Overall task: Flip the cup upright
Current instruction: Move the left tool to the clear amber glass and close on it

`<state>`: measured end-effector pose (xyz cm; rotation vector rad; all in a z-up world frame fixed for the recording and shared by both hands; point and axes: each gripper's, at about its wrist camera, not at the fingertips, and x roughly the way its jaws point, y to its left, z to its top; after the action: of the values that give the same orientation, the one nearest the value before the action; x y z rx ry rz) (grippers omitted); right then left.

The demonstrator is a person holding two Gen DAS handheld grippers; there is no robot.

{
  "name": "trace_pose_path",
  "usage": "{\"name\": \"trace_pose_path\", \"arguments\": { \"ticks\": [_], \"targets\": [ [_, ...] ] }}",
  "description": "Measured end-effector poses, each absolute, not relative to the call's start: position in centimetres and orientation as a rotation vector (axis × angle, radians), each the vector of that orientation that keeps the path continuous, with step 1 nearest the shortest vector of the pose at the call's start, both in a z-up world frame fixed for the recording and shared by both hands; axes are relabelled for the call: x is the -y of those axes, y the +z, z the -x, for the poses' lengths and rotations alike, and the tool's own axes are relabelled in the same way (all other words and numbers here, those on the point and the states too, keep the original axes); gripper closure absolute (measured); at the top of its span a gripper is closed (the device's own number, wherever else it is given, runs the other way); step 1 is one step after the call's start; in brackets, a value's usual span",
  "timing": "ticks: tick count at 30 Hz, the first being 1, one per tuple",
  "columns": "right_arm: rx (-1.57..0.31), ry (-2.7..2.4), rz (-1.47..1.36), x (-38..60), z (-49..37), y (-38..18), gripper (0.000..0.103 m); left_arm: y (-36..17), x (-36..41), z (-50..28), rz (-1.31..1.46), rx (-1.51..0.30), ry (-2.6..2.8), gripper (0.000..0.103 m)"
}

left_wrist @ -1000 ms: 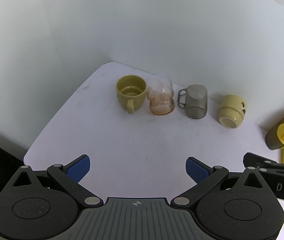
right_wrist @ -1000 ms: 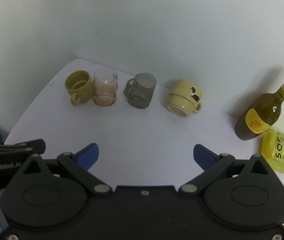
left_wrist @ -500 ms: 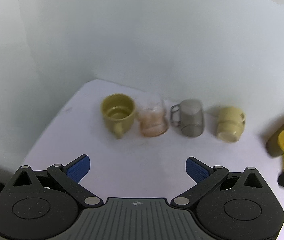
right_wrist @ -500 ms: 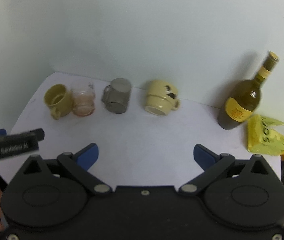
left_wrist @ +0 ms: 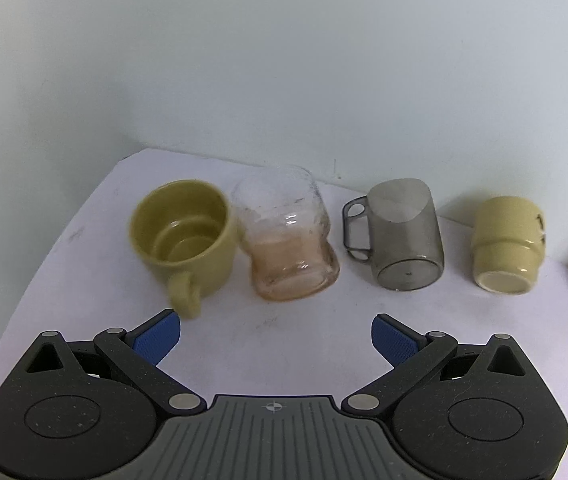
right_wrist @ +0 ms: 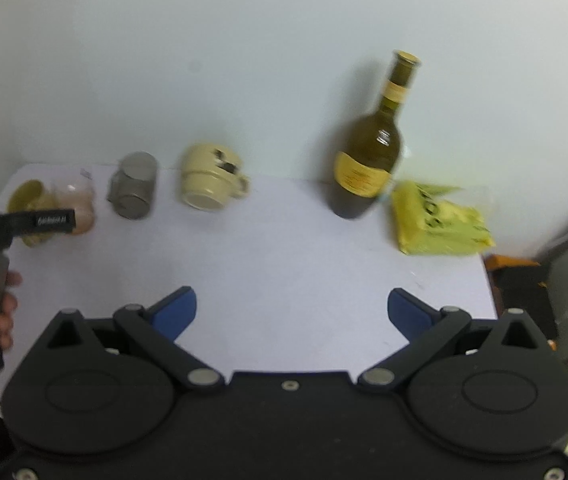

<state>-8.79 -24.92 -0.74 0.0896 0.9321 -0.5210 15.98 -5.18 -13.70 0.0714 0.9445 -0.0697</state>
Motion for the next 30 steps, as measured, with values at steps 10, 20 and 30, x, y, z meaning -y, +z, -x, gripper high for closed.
{"name": "trace_pose_path", "arguments": {
  "ticks": [10, 20, 30],
  "targets": [
    [-0.950, -0.536, -0.039, 25.4, 10.7, -1.0, 0.000, -17.8, 6.7, -20.2, -0.019, -0.958, 0.015, 0.028],
    [-0.954, -0.482, -0.045, 26.9, 11.0, -1.1, 0.000, -18.8, 8.0, -21.1, -0.016, -0.975, 0.060, 0.025],
    [-0.929, -0.439, -0.026, 27.1, 10.9, -0.8, 0.000, -19.3, 7.2, -21.9, -0.012, -0.972, 0.062, 0.012]
  ]
}}
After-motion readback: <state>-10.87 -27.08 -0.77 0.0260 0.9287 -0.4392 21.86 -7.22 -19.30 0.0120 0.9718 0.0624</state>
